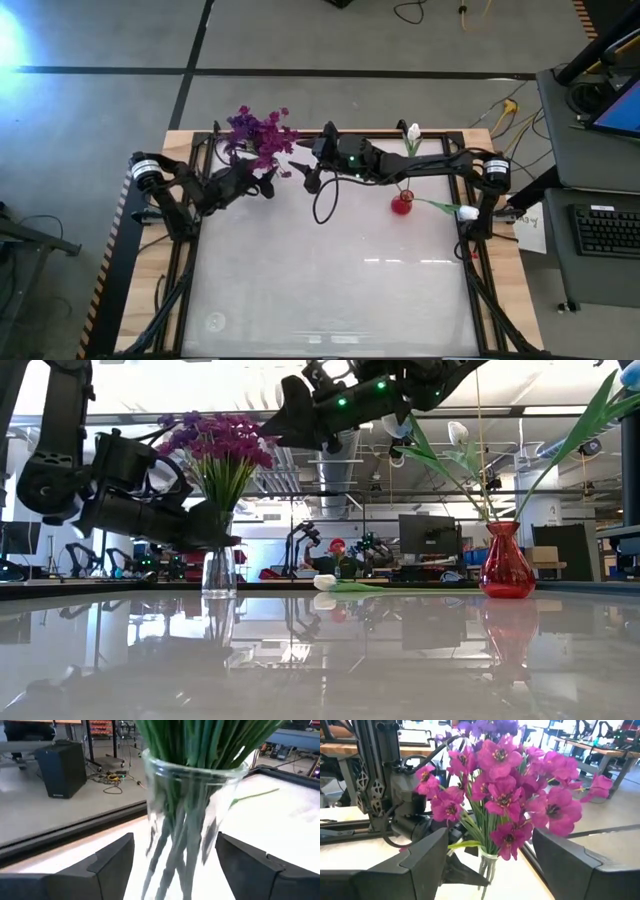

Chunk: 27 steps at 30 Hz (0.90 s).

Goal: Sort flowers into vase by color
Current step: Put the violet flower into the transparent vase, then put the white tulip into the red vase

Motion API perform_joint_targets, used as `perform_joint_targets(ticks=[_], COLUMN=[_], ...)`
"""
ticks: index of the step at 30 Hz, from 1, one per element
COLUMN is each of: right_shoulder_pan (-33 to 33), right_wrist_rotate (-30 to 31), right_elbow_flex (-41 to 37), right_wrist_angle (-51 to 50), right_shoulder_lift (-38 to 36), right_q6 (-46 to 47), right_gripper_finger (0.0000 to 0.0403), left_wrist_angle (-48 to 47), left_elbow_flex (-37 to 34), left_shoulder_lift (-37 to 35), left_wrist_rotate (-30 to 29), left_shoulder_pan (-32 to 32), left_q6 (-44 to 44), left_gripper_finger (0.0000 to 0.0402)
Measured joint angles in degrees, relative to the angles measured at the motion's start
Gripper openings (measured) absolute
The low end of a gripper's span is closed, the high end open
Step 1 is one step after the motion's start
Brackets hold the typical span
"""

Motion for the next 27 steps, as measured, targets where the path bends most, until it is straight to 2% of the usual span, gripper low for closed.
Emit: perform_joint_targets(ticks=[10,16,23,27], right_shoulder_pan=[0.01,0.12,-0.39,-2.09], right_wrist_rotate=[0.01,0.07,8.33,9.76], right_elbow_flex=[0.00,0.06,8.71,14.26], right_wrist_angle=[-3.71,-7.50,-22.40,-31.08], right_shoulder_lift=[-3.76,-7.46,-8.87,-8.19], right_q6=[-0.02,-0.45,-5.23,-7.33], right_gripper_finger=[0.0281,0.0281,0.0281,0.0281], left_wrist_angle=[2.23,0.39,-0.59,-1.57], left_elbow_flex=[-5.50,-5.63,-5.63,-5.63], left_shoulder_lift=[-5.45,-10.06,-12.12,-12.24], left_wrist_rotate=[0.94,3.65,3.65,3.58], left_shoulder_pan=[-1.34,-4.26,-7.33,-7.52], left_q6=[-2.80,-3.00,-2.79,-4.01], left_gripper_finger=[0.0279,0.0279,0.0279,0.0279])
